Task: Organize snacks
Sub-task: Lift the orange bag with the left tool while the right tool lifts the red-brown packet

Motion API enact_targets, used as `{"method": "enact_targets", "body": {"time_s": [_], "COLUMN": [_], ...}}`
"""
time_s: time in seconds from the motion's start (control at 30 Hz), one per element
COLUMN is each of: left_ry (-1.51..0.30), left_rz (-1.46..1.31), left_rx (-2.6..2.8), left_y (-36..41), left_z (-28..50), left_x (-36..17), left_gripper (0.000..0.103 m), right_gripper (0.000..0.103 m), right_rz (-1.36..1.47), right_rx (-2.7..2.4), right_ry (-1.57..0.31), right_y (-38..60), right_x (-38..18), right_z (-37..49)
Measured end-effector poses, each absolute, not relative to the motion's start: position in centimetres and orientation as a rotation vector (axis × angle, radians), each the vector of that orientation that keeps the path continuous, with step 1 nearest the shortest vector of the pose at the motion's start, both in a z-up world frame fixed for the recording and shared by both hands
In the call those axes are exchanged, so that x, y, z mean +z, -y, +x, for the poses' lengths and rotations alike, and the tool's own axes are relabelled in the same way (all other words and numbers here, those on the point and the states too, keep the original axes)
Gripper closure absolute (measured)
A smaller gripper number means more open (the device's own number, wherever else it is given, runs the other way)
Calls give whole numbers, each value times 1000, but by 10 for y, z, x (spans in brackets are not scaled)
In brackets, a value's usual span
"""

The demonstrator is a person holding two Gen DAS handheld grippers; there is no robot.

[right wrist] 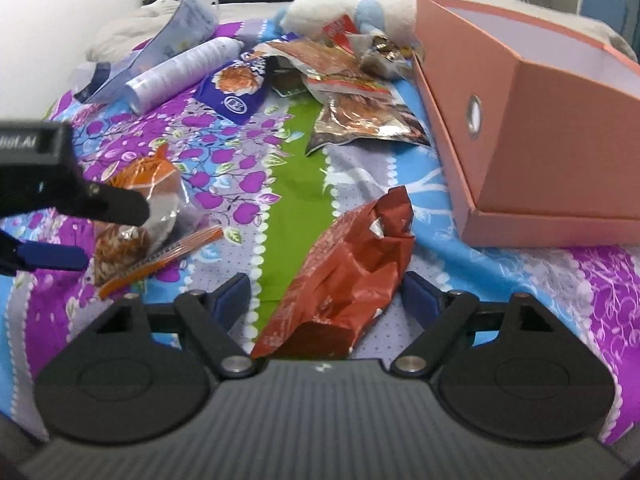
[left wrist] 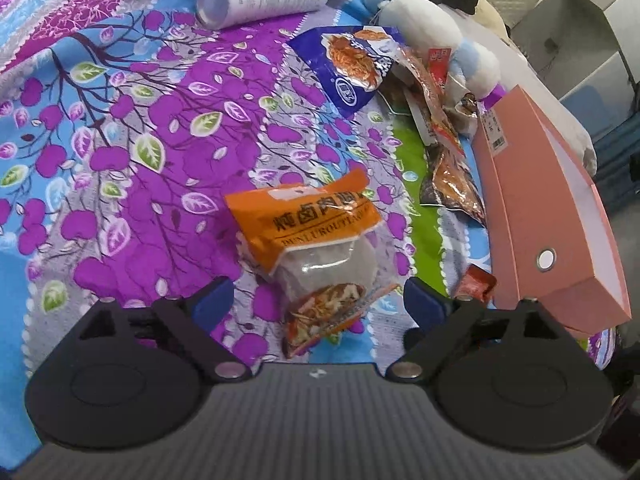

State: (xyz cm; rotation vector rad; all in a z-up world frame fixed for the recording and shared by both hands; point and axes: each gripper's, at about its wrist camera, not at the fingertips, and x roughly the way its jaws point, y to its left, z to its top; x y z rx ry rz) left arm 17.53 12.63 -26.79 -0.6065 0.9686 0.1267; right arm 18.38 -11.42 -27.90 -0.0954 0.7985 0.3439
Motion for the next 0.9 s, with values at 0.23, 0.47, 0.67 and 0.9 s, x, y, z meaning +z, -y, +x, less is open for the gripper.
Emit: {"method": "enact_targets", "body": {"time_s": [0.23,0.47,0.67,0.9], "left_ry": [-987,-1021,-1015,-1018], "left_rz": [-599,-558,-497,-408], "left_rx": [158,275,307,299], "left_y": [-118,-112,-102,-96], "left_z": [192,213,227,231], "left_x": [-265,-272,-274,-276], "left_gripper": [8,8,9,15], "right_gripper": [46,50,50,50], "right_rz": [-141,-153,-152,-143], "right_rx": [382,411,427,416], "right_ry": [-792,-781,-779,-770], "right_y": [115,119,121,126], "right_x": [-271,-269,-269,-266], "right_z": [188,186,186,186]}}
